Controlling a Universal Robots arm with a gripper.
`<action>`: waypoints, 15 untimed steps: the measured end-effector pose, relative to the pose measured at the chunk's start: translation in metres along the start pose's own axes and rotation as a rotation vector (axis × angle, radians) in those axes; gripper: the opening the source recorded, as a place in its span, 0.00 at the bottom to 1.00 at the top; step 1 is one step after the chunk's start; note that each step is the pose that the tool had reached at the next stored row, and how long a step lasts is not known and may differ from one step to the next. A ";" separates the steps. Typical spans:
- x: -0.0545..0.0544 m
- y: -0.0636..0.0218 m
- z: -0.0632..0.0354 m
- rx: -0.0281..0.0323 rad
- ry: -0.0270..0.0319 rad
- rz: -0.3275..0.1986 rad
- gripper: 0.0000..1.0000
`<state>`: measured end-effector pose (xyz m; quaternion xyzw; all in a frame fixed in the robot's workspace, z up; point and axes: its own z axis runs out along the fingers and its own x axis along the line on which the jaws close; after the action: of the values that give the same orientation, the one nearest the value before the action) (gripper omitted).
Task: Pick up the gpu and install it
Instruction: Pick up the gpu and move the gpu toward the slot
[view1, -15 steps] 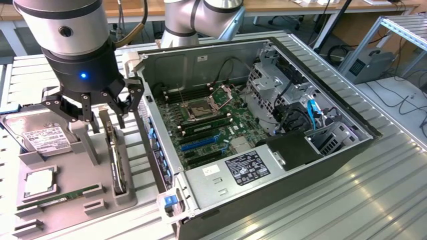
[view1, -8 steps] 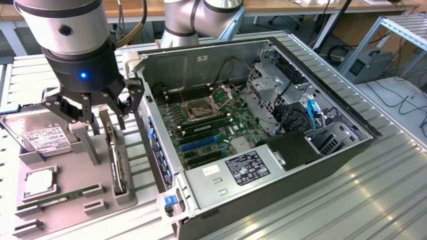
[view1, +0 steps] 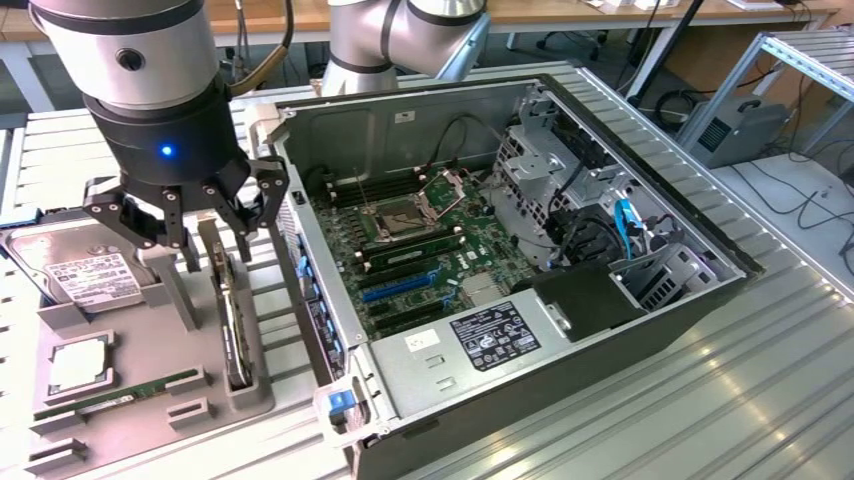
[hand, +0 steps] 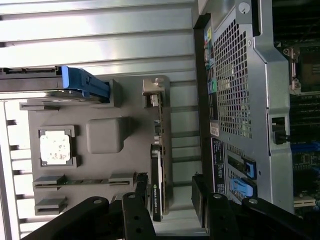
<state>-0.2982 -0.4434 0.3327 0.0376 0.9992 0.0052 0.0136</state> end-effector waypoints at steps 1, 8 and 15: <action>0.000 0.0000 0.0003 0.0000 0.0000 0.000 0.48; 0.000 -0.0001 0.0028 0.0000 0.0000 0.000 0.48; 0.000 -0.0001 0.0064 -0.0001 -0.0002 0.000 0.48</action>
<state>-0.2985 -0.4434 0.3262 0.0376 0.9992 0.0053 0.0137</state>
